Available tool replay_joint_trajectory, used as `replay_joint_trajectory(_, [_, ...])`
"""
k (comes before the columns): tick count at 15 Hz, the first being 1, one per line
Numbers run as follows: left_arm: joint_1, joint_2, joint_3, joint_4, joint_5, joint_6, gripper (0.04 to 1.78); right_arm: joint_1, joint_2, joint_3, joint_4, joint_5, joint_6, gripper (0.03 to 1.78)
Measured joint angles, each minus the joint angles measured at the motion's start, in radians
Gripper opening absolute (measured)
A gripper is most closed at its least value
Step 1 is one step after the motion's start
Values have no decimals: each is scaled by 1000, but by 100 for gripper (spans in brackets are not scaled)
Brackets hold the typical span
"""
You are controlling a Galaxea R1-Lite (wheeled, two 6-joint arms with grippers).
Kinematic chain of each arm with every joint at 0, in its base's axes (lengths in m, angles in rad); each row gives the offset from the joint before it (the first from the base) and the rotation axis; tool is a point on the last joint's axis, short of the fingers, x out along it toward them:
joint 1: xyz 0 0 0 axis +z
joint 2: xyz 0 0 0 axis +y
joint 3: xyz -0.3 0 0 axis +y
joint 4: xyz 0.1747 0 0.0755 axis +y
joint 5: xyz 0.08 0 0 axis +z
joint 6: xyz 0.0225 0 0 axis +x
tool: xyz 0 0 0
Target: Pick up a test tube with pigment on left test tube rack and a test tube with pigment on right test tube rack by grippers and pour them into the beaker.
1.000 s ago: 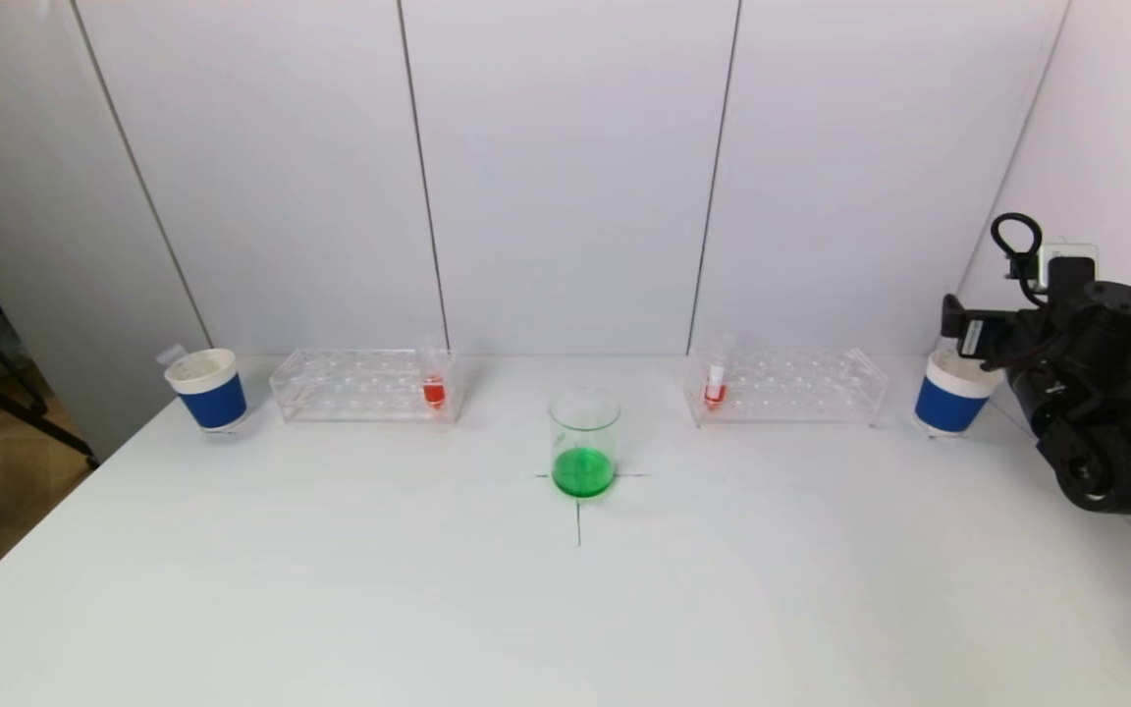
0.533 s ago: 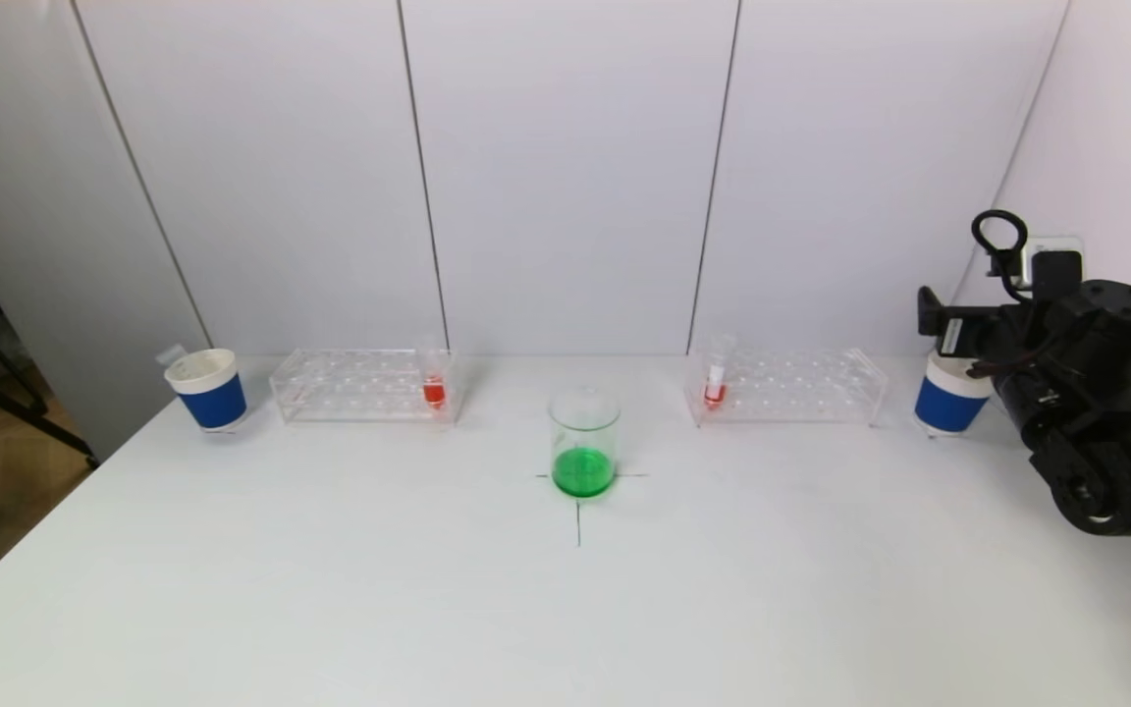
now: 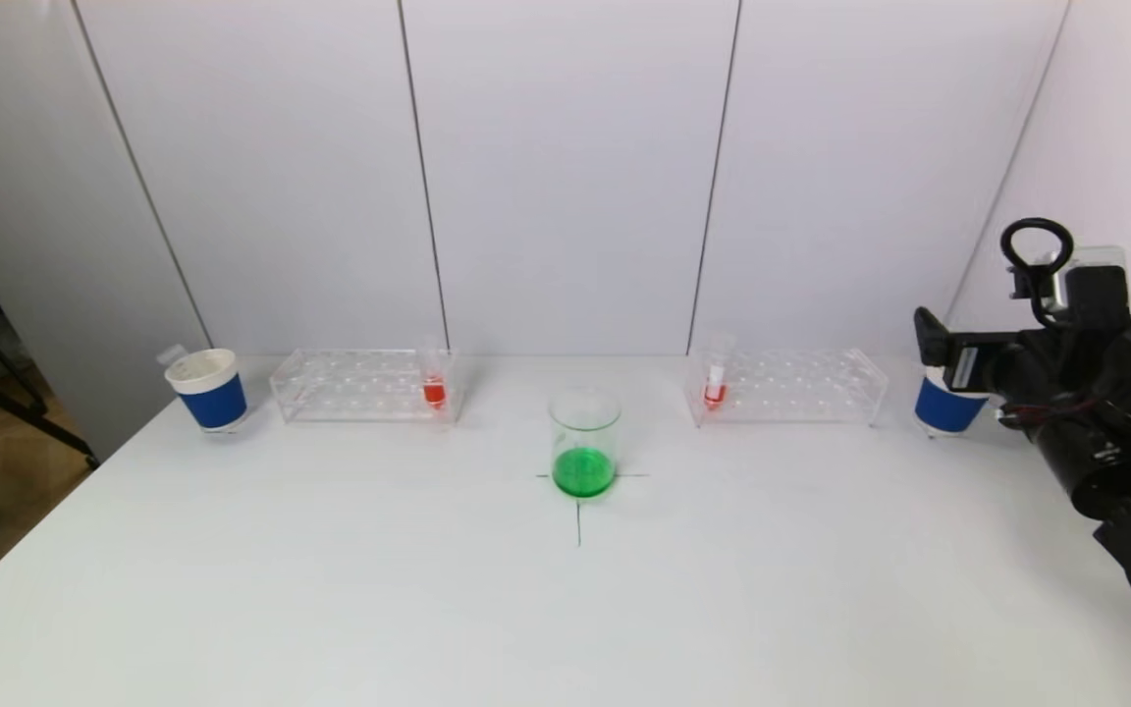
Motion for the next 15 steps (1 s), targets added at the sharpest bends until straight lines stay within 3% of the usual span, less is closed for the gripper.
replay_joint_trajectory(5, [0, 0, 0, 0, 0, 0, 176, -10, -172, 208, -9, 14, 87, 177])
replay_joint_trajectory(12, [0, 0, 0, 0, 0, 0, 176, 4, -436, 432, 5, 37, 81, 177])
replay_joint_trajectory(15, [0, 0, 1, 0, 0, 0, 176, 4, -585, 479, 86, 45, 76, 177])
